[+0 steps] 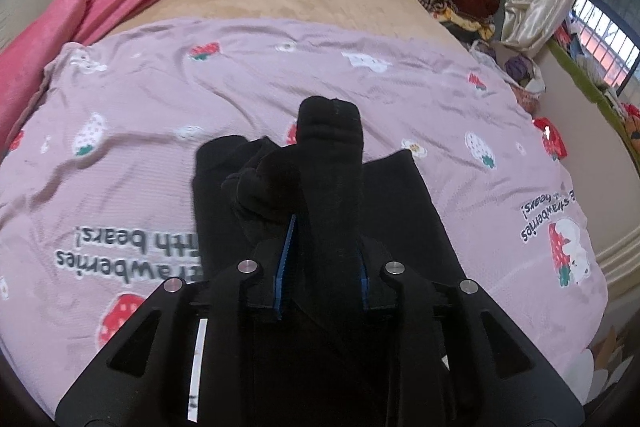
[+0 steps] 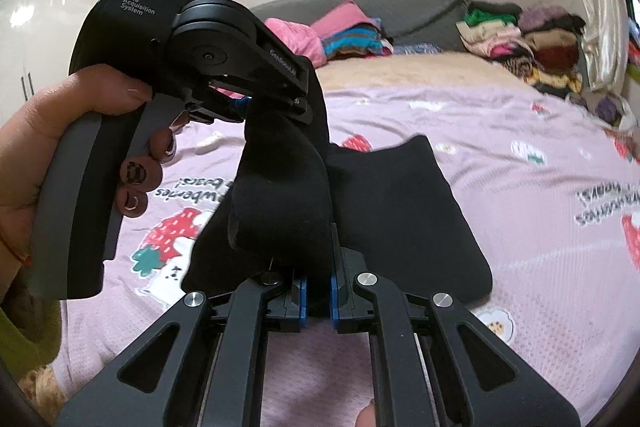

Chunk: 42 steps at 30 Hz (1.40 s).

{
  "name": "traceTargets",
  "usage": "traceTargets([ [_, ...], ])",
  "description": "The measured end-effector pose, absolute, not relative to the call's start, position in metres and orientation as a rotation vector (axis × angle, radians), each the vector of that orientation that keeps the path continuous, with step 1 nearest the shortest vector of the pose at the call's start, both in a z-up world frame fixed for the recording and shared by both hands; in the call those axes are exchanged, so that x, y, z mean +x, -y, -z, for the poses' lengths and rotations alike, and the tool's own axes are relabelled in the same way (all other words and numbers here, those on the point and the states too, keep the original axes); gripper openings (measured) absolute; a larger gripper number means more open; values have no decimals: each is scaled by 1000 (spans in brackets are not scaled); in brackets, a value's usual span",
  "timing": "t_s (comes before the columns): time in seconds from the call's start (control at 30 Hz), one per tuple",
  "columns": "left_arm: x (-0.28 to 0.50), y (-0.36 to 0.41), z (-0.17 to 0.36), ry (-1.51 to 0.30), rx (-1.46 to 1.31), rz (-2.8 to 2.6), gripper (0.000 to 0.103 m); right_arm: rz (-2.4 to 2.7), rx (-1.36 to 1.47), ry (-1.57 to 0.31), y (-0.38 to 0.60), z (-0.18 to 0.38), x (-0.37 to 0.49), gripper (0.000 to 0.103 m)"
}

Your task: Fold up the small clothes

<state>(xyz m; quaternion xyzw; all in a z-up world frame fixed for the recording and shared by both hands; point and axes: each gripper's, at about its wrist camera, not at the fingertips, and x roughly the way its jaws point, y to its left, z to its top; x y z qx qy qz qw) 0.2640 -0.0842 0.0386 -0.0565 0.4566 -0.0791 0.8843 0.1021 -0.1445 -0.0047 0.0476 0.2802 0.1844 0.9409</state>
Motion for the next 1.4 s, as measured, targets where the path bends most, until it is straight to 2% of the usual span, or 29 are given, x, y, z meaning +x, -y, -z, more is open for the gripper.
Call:
traceTargets([
  [0.2, 284, 114, -25, -991, -91, 176, 24, -377, 168, -613, 162, 16, 110, 7],
  [0.33, 296, 132, -17, -1017, -78, 181, 35, -396, 250, -647, 174, 24, 115, 7],
  [0.4, 300, 138, -12, -1027, -85, 196, 50, -408, 310, -674, 183, 29, 119, 7],
  [0.43, 302, 140, -10, -1032, -97, 208, 67, -413, 345, -692, 188, 33, 122, 7],
  [0.47, 304, 141, -7, -1043, -120, 234, 74, -419, 388, -715, 193, 38, 124, 7],
  [0.57, 306, 140, -4, -1055, -183, 290, 75, -431, 488, -764, 206, 49, 128, 7],
  [0.67, 294, 125, -13, -1016, -244, 322, 77, -451, 587, -806, 219, 60, 130, 12],
  [0.77, 278, 102, -23, -948, -225, 257, 81, -484, 624, -842, 223, 63, 132, 28],
  [0.8, 271, 92, -24, -931, -208, 223, 81, -505, 625, -854, 224, 61, 133, 36],
  [0.83, 266, 84, -24, -916, -200, 202, 81, -519, 611, -863, 223, 57, 134, 52],
  [0.9, 252, 60, -19, -899, -194, 131, 81, -539, 580, -859, 222, 46, 137, 68],
  [0.93, 248, 53, -16, -896, -200, 120, 81, -547, 579, -856, 223, 41, 140, 74],
  [0.97, 243, 44, -11, -899, -212, 103, 81, -551, 586, -858, 224, 38, 145, 75],
  [1.17, 226, 35, 12, -954, -211, 114, 81, -578, 580, -980, 225, 36, 210, 75],
  [1.2, 224, 35, 14, -957, -210, 117, 81, -587, 585, -997, 224, 38, 219, 70],
  [1.23, 224, 37, 15, -959, -207, 116, 81, -583, 577, -1008, 223, 38, 228, 60],
  [1.3, 221, 38, 16, -960, -203, 122, 81, -599, 534, -1026, 217, 36, 241, 54],
  [1.4, 221, 41, 15, -961, -181, 126, 81, -594, 445, -1035, 205, 29, 252, 25],
])
